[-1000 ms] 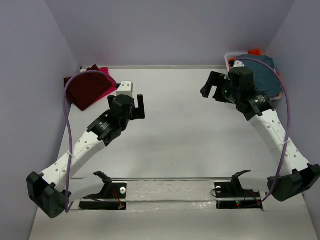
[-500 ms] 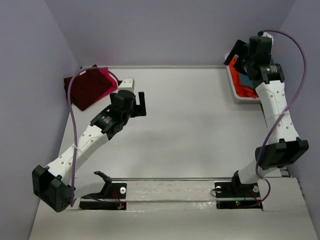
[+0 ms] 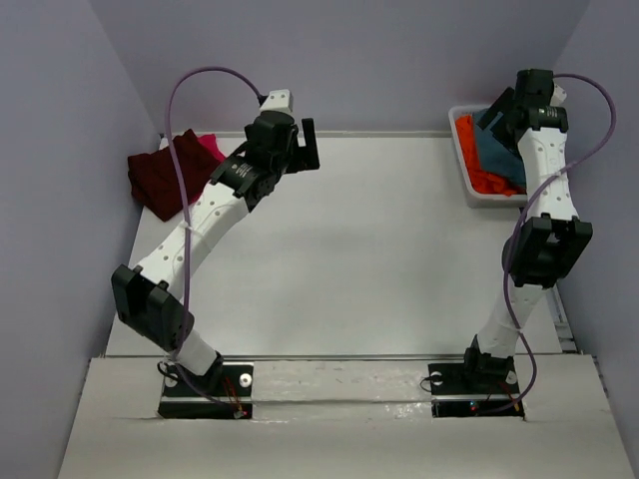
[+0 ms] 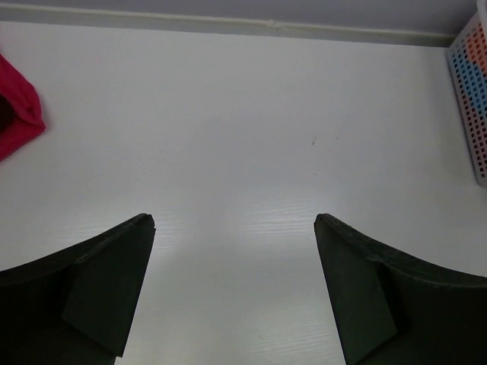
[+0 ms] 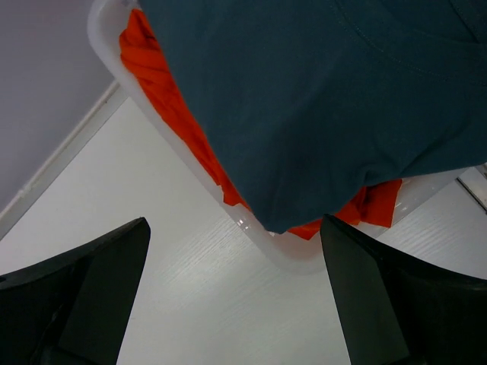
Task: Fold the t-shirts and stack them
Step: Grab the tshirt from the pile
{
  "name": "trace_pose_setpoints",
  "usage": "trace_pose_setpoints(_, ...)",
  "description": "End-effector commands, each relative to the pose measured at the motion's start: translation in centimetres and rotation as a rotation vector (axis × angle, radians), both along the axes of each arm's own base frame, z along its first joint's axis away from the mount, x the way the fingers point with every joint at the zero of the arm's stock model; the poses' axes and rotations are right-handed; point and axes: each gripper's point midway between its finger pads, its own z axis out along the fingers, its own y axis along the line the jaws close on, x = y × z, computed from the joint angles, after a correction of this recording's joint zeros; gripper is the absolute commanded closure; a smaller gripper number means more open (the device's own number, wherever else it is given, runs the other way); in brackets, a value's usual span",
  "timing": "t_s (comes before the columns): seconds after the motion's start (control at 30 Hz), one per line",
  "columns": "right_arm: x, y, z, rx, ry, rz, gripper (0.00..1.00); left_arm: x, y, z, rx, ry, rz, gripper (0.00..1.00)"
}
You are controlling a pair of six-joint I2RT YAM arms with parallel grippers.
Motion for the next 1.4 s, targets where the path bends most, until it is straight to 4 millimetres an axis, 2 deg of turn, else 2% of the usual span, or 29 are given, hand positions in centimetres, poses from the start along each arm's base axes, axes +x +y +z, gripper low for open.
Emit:
trace_pose_setpoints(0.0,0.2,-2.2,1.3,0.059,-0.062,-0.074,0.01,1.5,-1.0,-0.8,0.001,0.041,-0.007,0.01)
trace_pose_setpoints(0.17,0.2,-4.4,-1.0,0.09,-0.051,-0.118,0.02,2.6,-2.9,-1.2,-0.048,0.047,-0.045,0.01)
trace_pose_setpoints(0.2,-0.1,-5.6,-1.3,0.089,-0.048,-0.143,0.02,2.8,-3.4,-1.9,-0.049,0.061,-0.061,0.01)
trace_pose_setpoints(0.3,-0.7,-7.5,-2.4,0.108,-0.037,-0.173,0.02,3.5,-3.3,-2.5,-0.073,0.083,-0.068,0.01)
trace_pose_setpoints(0.37,-0.7,-7.8,-2.8,0.113,-0.027,-0.162,0.02,3.6,-4.2,-2.6,-0.098,0.086,-0.104,0.01)
trace_pose_setpoints(0.43,-1.3,-9.2,-3.4,0.1,-0.008,-0.185,0.03,4.2,-3.8,-2.9,-0.087,0.092,-0.089,0.01)
trace_pose_setpoints(0.47,-1.3,-9.3,-3.8,0.098,0.0,-0.184,0.04,4.5,-4.0,-2.3,-0.092,0.082,-0.088,0.01)
trace_pose_setpoints(0.5,-1.4,-9.8,-3.9,0.099,-0.006,-0.19,0.04,5.1,-4.0,-3.1,-0.09,0.105,-0.085,0.01)
trace_pose_setpoints(0.53,-1.8,-10.1,-4.8,0.108,0.009,-0.191,0.05,5.4,-4.4,-3.3,-0.101,0.115,-0.093,0.01)
trace_pose_setpoints(0.57,-1.6,-9.9,-5.1,0.113,0.009,-0.173,0.06,5.6,-4.9,-2.6,-0.116,0.11,-0.105,0.01)
trace_pose_setpoints(0.6,-1.4,-10.0,-5.0,0.12,-0.009,-0.159,0.07,6.0,-5.5,-3.3,-0.118,0.131,-0.122,0.02)
trace_pose_setpoints(0.67,-1.4,-10.4,-5.3,0.117,-0.011,-0.153,0.07,6.1,-6.3,-3.7,-0.135,0.146,-0.147,0.02)
trace_pose_setpoints(0.8,-0.3,-10.4,-5.7,0.147,-0.028,-0.118,0.07,6.2,-6.3,-4.3,-0.134,0.15,-0.147,0.02)
trace_pose_setpoints(0.83,0.1,-10.3,-6.5,0.159,-0.017,-0.108,0.09,6.2,-6.3,-4.4,-0.128,0.151,-0.151,0.02)
trace_pose_setpoints(0.9,1.0,-10.0,-6.0,0.174,-0.039,-0.078,0.14,6.3,-5.7,-4.9,-0.116,0.155,-0.144,0.02)
trace_pose_setpoints(0.97,1.6,-10.0,-6.5,0.18,-0.037,-0.067,0.16,6.5,-5.3,-5.0,-0.114,0.157,-0.137,0.02)
trace_pose_setpoints(1.0,2.2,-9.5,-5.9,0.199,-0.057,-0.034,0.17,6.2,-5.8,-5.2,-0.128,0.169,-0.165,0.02)
trace_pose_setpoints(1.03,2.5,-9.5,-6.6,0.209,-0.046,-0.025,0.18,6.4,-5.6,-5.2,-0.133,0.169,-0.165,0.02)
trace_pose_setpoints(1.13,3.3,-9.0,-6.5,0.227,-0.052,0.015,0.25,6.4,-5.9,-5.6,-0.14,0.184,-0.179,0.02)
trace_pose_setpoints(1.17,3.6,-8.9,-7.0,0.237,-0.049,0.028,0.28,6.4,-6.0,-5.7,-0.142,0.186,-0.18,0.02)
trace_pose_setpoints(1.2,3.8,-8.5,-6.9,0.25,-0.057,0.049,0.36,6.3,-6.1,-5.7,-0.144,0.189,-0.183,0.02)
trace_pose_setpoints(1.27,4.3,-8.0,-7.0,0.266,-0.07,0.086,0.44,6.4,-6.1,-5.9,-0.142,0.194,-0.183,0.02)
trace_pose_setpoints(1.3,4.4,-7.8,-7.4,0.275,-0.065,0.097,0.53,6.4,-6.1,-5.9,-0.142,0.194,-0.183,0.02)
trace_pose_setpoints(1.33,4.4,-7.7,-7.6,0.279,-0.061,0.101,0.55,6.4,-6.1,-6.0,-0.142,0.194,-0.183,0.02)
trace_pose_setpoints(1.37,4.4,-7.7,-7.7,0.278,-0.055,0.108,0.63,6.4,-6.2,-6.1,-0.145,0.197,-0.186,0.02)
